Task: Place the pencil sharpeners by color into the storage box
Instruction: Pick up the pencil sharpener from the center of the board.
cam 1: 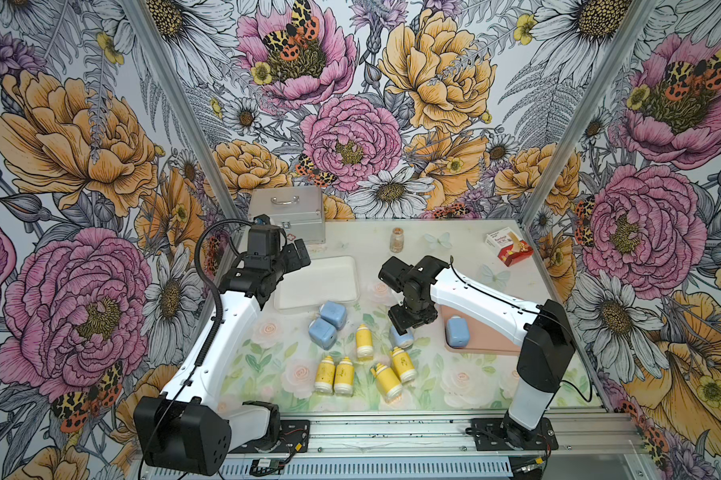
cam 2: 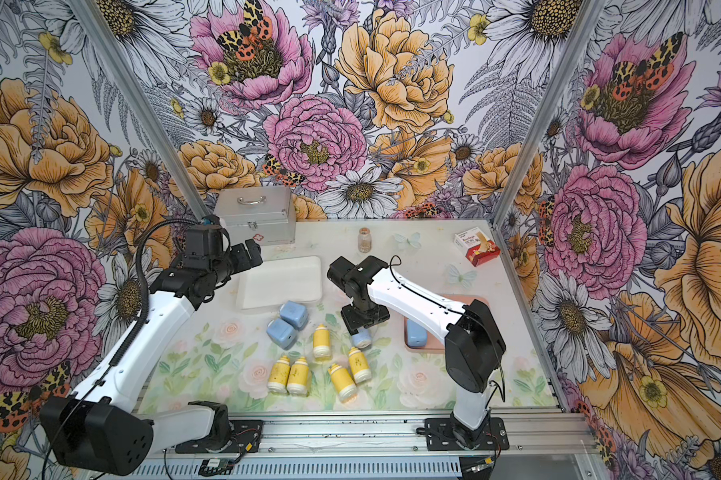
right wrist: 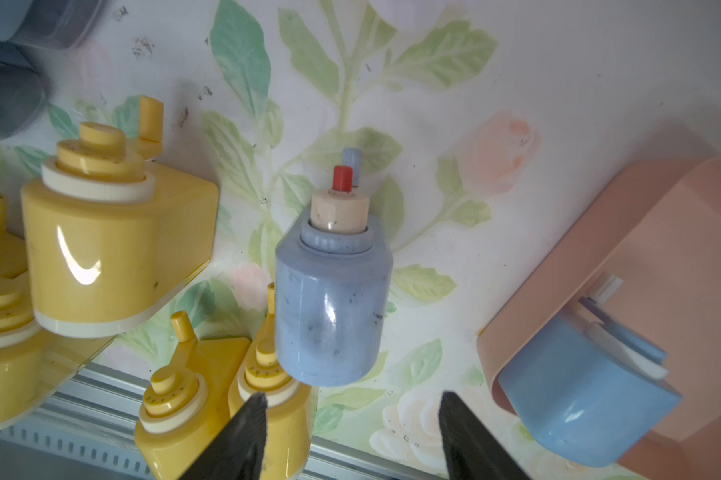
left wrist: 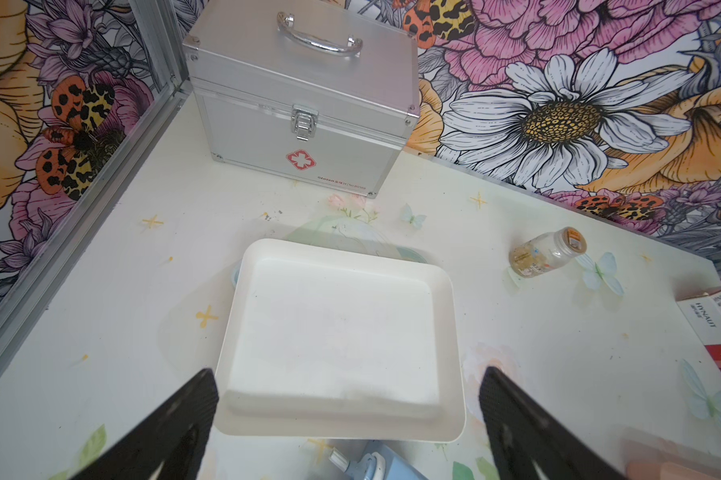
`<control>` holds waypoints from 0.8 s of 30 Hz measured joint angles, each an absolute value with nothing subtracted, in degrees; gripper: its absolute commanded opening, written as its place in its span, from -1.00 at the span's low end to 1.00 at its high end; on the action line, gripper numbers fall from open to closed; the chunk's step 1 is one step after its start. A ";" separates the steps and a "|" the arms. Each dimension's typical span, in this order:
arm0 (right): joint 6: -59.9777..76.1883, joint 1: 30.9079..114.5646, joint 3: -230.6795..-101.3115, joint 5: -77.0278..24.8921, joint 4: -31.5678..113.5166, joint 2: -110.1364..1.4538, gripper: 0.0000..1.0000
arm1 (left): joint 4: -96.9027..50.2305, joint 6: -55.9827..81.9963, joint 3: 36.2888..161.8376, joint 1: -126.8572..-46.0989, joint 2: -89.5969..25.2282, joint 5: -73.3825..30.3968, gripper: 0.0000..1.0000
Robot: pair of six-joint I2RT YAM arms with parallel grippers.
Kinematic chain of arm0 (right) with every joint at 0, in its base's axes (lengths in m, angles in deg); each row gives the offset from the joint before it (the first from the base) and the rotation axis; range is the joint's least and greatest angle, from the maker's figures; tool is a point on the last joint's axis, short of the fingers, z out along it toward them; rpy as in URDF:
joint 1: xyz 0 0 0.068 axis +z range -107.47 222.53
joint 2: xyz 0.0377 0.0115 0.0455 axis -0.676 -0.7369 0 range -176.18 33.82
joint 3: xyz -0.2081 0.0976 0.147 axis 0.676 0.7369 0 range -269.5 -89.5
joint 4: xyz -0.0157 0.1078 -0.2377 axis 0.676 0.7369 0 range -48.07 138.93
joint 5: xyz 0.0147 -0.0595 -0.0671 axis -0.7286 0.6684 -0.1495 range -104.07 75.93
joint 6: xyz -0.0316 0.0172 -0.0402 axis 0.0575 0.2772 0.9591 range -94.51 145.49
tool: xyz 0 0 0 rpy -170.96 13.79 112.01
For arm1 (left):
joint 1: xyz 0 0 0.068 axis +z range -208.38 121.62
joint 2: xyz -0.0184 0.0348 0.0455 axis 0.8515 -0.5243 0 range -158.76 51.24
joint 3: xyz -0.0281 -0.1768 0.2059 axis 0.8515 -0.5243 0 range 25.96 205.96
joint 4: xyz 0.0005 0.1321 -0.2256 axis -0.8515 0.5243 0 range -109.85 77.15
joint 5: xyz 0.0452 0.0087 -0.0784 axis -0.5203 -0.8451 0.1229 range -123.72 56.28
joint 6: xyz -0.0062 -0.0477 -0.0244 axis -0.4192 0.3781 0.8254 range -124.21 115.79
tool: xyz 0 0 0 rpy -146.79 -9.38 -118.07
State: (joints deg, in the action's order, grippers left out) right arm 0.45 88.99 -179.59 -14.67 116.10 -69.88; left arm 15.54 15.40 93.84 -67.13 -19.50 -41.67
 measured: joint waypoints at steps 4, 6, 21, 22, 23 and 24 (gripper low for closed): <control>0.47 89.14 -179.59 -15.54 115.16 -71.69 0.34 | 15.54 15.40 93.84 -67.11 -19.50 -41.56 0.97; 0.47 89.12 -179.61 -15.94 114.68 -72.52 0.34 | 15.54 15.40 93.84 -67.11 -19.50 -41.56 0.97; 0.41 88.58 -179.57 -17.36 111.18 -76.67 0.27 | 15.54 15.40 93.84 -67.11 -19.50 -41.54 0.97; 0.37 88.58 -179.54 -17.38 111.00 -77.00 0.26 | 15.54 15.40 93.84 -67.11 -19.50 -41.54 0.97; 0.26 88.58 -179.50 -17.40 110.72 -77.35 0.25 | 15.52 15.40 93.84 -67.11 -19.50 -41.54 0.97; 0.08 88.47 -179.30 -17.40 110.33 -77.68 0.25 | 15.54 15.40 93.84 -67.11 -19.50 -41.54 0.97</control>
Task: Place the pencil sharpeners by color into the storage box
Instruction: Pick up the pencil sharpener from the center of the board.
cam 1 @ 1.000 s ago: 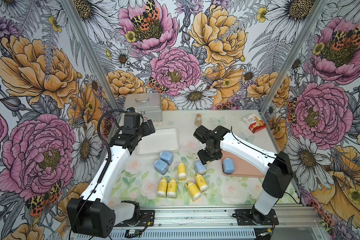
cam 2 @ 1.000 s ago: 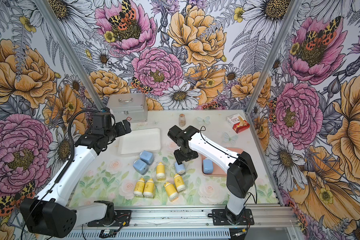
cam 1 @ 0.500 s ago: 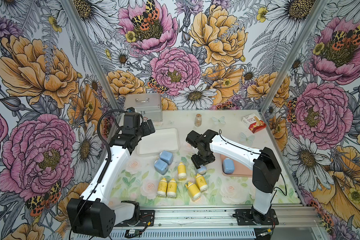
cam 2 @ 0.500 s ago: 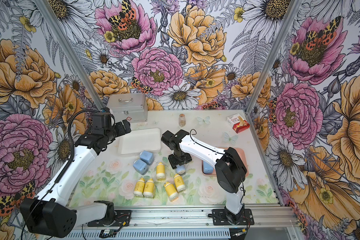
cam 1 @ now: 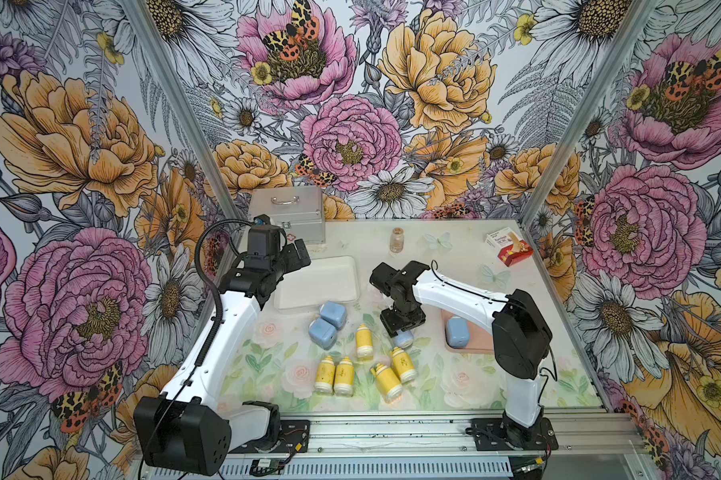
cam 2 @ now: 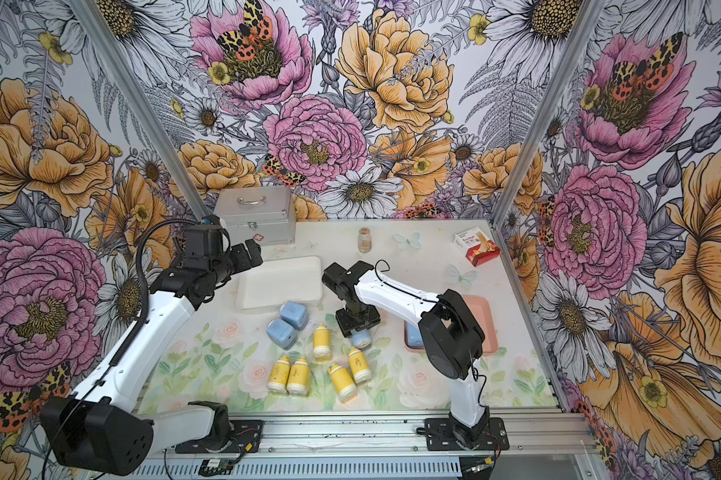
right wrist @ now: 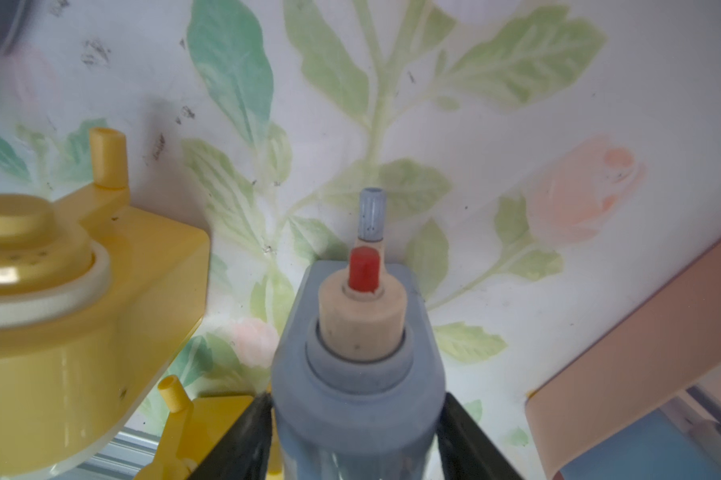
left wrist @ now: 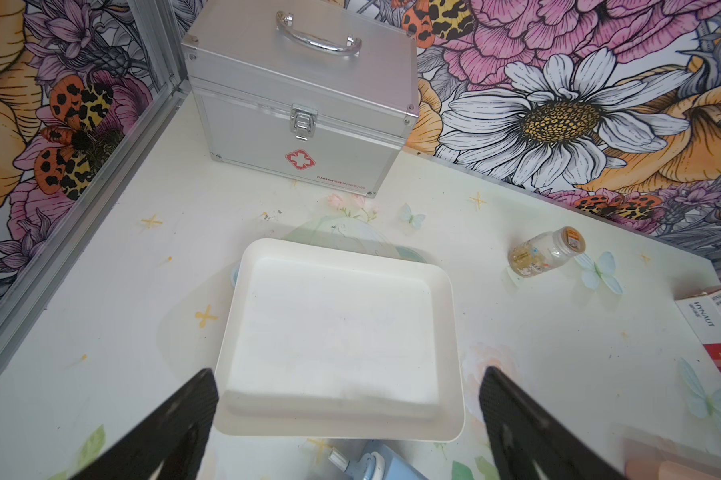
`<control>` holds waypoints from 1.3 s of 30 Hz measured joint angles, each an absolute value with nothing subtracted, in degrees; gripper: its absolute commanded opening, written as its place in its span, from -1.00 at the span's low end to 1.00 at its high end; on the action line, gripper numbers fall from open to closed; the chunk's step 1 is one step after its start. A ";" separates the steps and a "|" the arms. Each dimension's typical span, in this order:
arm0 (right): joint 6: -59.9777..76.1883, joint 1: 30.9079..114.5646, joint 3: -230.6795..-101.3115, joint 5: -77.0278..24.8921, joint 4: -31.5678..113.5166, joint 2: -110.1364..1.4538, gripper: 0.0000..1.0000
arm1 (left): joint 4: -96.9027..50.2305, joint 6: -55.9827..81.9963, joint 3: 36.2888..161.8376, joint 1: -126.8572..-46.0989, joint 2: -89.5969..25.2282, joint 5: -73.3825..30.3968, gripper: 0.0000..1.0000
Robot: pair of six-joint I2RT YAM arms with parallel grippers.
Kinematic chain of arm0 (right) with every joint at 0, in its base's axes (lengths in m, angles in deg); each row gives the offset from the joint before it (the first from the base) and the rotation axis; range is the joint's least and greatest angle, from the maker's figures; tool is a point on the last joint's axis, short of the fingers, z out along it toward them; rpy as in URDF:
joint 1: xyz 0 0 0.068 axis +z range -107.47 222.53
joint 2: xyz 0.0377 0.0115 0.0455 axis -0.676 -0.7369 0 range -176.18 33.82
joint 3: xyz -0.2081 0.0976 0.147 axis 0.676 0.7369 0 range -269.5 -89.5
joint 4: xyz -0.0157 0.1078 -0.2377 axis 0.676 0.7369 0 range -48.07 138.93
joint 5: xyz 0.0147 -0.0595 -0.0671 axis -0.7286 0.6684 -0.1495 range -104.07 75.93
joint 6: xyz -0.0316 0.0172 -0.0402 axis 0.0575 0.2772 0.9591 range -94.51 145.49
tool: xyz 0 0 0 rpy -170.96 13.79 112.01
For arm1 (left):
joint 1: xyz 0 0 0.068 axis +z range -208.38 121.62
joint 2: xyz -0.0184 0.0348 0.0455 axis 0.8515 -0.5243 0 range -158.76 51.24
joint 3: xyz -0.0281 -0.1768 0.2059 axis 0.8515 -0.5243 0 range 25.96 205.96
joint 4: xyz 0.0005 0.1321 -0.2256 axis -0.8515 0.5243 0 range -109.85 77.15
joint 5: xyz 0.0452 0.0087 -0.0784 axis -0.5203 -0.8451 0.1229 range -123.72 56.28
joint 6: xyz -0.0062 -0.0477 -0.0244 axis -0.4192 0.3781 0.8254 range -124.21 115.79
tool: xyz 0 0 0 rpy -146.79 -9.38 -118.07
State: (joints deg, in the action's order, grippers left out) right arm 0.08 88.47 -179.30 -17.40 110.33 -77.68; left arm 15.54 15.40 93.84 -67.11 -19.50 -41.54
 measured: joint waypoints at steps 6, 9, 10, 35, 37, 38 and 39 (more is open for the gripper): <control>-0.38 88.40 -178.45 -17.62 109.41 -78.38 0.22 | 15.54 15.40 93.84 -67.11 -19.50 -41.54 0.97; -0.44 88.36 -178.30 -17.69 109.28 -78.38 0.20 | 15.54 15.40 93.84 -67.11 -19.50 -41.54 0.97; -0.47 87.96 -178.26 -17.77 109.23 -78.38 0.17 | 15.54 15.40 93.84 -67.11 -19.50 -41.54 0.97; -0.55 83.72 -176.92 -19.30 108.38 -76.78 -0.24 | 15.54 15.40 93.84 -67.09 -19.47 -41.14 0.97; -0.53 83.26 -176.99 -18.89 108.80 -76.50 -0.24 | 15.54 15.40 93.84 -67.09 -19.47 -40.90 0.97; -0.49 83.00 -177.10 -18.60 109.15 -76.32 -0.24 | 15.54 15.40 93.84 -67.09 -19.47 -40.81 0.97; -0.40 82.81 -177.21 -18.41 109.47 -76.13 -0.24 | 15.54 15.40 93.84 -67.07 -19.47 -40.68 0.97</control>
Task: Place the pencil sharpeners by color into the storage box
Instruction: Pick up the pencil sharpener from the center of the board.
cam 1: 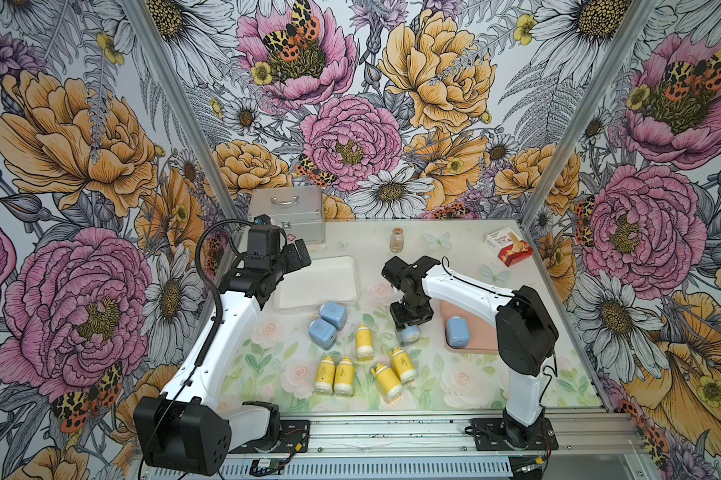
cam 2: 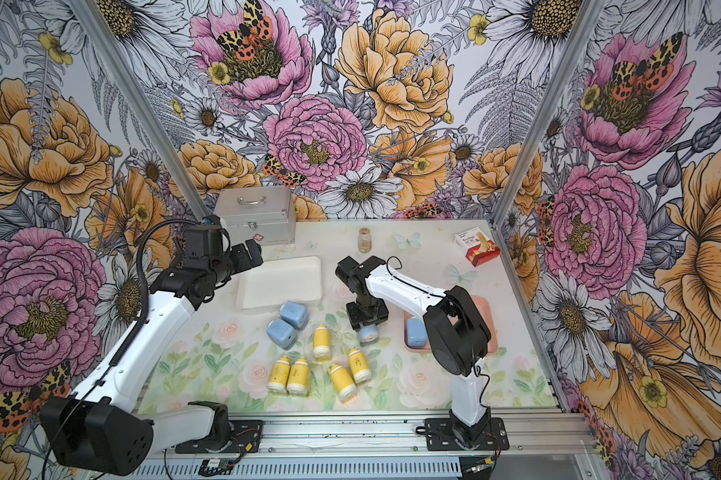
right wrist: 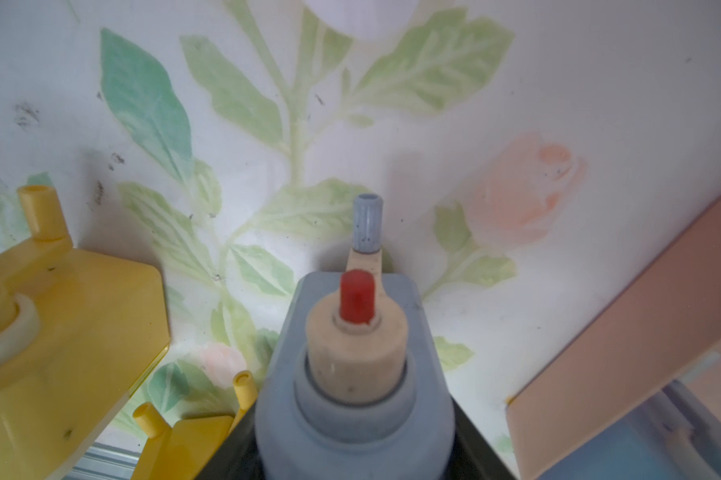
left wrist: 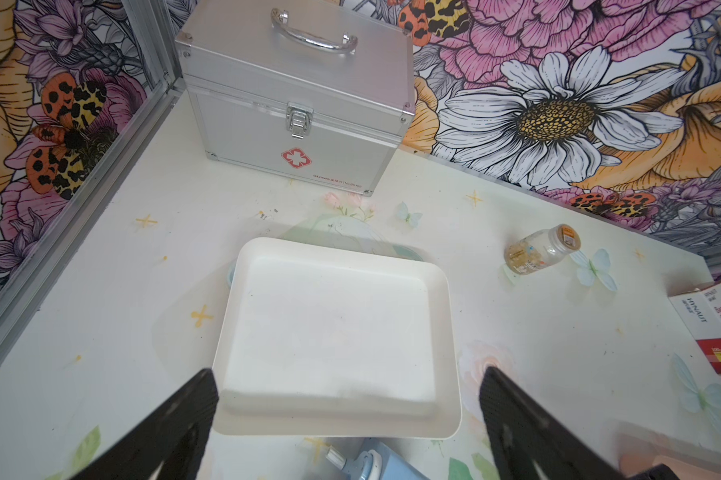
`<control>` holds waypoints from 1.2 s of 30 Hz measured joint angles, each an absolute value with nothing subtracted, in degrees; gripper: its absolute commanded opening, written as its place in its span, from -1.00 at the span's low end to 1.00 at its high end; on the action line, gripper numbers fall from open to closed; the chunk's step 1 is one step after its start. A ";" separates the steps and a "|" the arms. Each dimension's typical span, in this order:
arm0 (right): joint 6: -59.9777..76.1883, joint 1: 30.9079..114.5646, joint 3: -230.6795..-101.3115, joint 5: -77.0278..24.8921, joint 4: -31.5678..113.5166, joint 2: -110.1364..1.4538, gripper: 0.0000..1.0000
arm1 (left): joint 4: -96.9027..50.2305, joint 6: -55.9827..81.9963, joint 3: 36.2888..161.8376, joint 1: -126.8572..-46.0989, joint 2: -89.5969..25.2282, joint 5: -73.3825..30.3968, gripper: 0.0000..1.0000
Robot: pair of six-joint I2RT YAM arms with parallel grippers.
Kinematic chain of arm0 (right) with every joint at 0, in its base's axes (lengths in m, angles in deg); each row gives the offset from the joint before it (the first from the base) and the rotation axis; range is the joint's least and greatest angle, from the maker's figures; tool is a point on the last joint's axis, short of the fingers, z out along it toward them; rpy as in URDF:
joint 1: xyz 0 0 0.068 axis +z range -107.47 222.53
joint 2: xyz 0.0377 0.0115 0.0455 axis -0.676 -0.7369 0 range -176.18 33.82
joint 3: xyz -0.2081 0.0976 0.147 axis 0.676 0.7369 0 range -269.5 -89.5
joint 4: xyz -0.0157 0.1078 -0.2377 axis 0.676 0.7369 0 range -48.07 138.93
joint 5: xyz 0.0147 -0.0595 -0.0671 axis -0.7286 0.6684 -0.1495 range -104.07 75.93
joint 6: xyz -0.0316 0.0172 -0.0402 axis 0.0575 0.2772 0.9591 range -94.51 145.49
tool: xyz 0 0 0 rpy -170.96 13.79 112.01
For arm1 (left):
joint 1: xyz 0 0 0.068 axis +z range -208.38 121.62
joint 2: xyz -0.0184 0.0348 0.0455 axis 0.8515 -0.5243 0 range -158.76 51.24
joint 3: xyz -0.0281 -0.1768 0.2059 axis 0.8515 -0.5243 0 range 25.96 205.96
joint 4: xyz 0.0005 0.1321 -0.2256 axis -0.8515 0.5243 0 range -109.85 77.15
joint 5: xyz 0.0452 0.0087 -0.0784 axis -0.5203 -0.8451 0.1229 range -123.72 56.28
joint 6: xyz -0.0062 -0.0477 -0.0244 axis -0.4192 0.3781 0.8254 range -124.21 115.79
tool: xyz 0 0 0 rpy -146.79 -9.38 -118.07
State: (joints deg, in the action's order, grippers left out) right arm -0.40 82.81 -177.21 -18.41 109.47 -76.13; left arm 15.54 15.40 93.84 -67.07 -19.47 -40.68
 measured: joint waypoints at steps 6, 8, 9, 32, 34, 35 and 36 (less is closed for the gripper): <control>-0.05 81.52 -181.07 -16.75 113.02 -74.79 -0.24 | 15.54 15.40 93.84 -66.89 -19.43 -40.27 0.97; 0.17 81.12 -182.85 -15.92 114.44 -74.14 -0.24 | 15.52 15.40 93.84 -66.70 -19.39 -40.20 0.97; 0.41 80.88 -183.59 -15.52 115.16 -73.79 -0.24 | 15.54 15.40 93.84 -66.56 -19.34 -40.16 0.97; 4.21 66.46 -183.02 -6.89 128.95 -58.51 -0.25 | 15.54 16.04 93.84 -65.95 -19.19 -38.72 0.97; 4.54 65.39 -181.32 -6.74 128.86 -58.51 -0.26 | 15.54 16.04 93.84 -65.95 -19.19 -38.72 0.97; 4.61 64.93 -180.44 -6.74 128.86 -58.51 -0.26 | 15.54 16.04 93.84 -65.95 -19.19 -38.72 0.97; 4.63 64.49 -179.76 -6.74 128.88 -58.51 -0.26 | 15.54 16.04 93.84 -65.95 -19.19 -38.72 0.97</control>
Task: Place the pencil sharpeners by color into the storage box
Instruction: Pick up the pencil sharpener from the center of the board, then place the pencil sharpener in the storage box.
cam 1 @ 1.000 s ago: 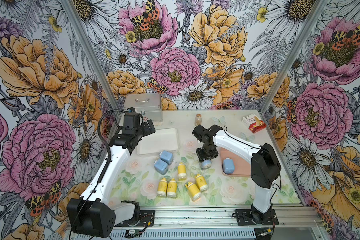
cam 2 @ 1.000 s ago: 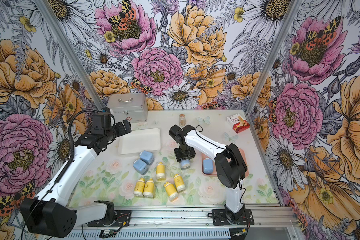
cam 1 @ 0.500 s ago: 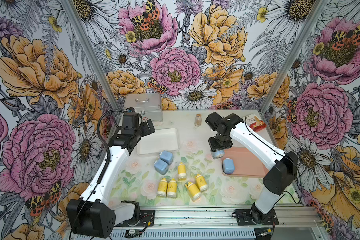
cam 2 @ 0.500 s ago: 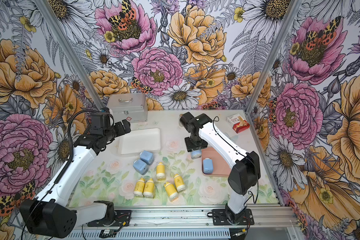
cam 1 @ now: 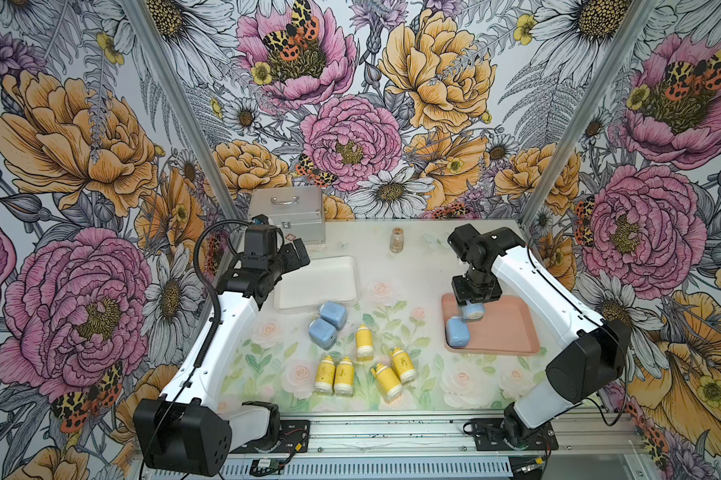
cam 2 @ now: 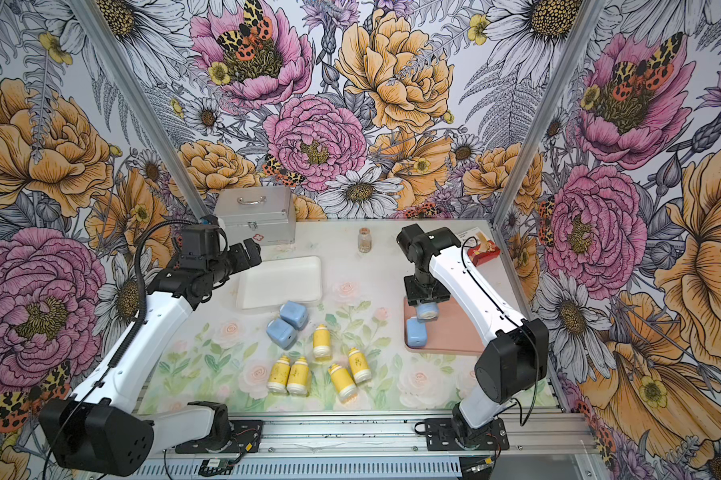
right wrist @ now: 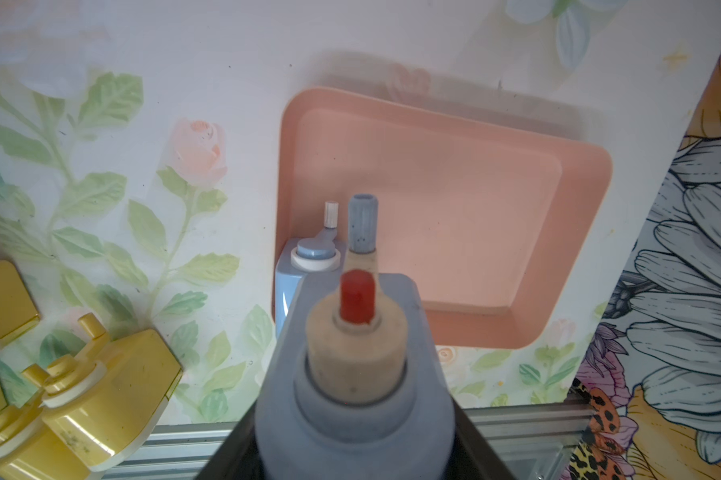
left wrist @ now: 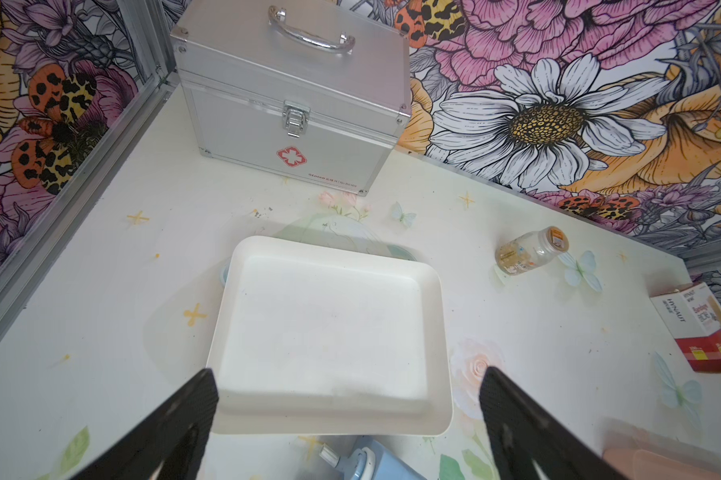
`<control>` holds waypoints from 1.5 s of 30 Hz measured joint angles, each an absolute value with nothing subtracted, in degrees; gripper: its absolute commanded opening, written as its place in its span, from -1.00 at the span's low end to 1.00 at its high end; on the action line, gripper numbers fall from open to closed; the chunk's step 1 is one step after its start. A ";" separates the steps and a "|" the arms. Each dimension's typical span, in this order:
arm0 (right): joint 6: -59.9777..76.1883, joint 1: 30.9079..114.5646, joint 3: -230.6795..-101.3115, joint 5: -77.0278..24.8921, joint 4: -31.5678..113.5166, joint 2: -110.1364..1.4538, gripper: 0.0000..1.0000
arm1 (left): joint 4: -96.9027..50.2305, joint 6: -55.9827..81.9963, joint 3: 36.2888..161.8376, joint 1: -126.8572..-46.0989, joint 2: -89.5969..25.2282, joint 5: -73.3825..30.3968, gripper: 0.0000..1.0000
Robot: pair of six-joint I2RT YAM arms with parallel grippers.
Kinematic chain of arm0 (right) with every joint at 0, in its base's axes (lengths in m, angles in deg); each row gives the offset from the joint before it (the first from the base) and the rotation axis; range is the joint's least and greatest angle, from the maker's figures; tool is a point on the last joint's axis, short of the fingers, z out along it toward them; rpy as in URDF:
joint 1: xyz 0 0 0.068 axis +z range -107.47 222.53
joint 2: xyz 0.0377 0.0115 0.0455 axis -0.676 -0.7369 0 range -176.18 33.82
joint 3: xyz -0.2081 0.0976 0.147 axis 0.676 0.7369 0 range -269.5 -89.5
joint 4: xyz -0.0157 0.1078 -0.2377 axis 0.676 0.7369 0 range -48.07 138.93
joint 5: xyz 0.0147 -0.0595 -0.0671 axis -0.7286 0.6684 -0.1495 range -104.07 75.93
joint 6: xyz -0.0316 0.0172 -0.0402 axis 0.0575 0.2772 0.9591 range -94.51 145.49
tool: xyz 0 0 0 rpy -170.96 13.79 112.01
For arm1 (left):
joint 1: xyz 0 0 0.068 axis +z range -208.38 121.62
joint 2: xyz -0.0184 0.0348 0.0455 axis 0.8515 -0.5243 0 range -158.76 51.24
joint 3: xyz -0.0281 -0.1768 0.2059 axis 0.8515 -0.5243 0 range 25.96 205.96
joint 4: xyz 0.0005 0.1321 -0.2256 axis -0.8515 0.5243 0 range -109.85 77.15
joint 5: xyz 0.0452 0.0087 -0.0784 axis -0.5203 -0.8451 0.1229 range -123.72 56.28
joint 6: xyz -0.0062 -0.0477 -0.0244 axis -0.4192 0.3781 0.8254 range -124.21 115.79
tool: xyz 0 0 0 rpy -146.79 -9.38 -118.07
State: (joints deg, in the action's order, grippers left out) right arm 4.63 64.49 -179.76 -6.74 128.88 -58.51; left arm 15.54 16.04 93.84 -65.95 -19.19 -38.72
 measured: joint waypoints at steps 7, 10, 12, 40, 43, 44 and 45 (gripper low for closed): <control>5.09 60.93 -175.63 -7.00 127.24 -58.45 -0.26 | 15.54 16.06 93.84 -65.95 -19.19 -38.67 0.97; 5.31 59.53 -174.50 -7.04 126.41 -58.45 -0.26 | 15.54 16.06 93.84 -65.95 -19.19 -38.56 0.97; 5.48 58.72 -173.73 -7.02 126.06 -58.45 -0.26 | 15.54 16.06 93.84 -65.95 -19.19 -38.52 0.97; 5.59 53.08 -162.10 -10.25 116.10 -60.89 -0.26 | 15.52 16.08 93.84 -65.95 -19.21 -38.50 0.97; 5.44 52.66 -161.45 -10.89 115.33 -60.89 -0.26 | 15.54 16.08 93.84 -65.95 -19.21 -38.50 0.97; 5.41 52.53 -161.16 -10.98 115.03 -60.89 -0.26 | 15.52 16.08 93.84 -65.95 -19.21 -38.52 0.97; 5.41 52.36 -160.81 -11.22 114.72 -60.89 -0.25 | 15.54 16.08 93.84 -65.95 -19.21 -38.50 0.97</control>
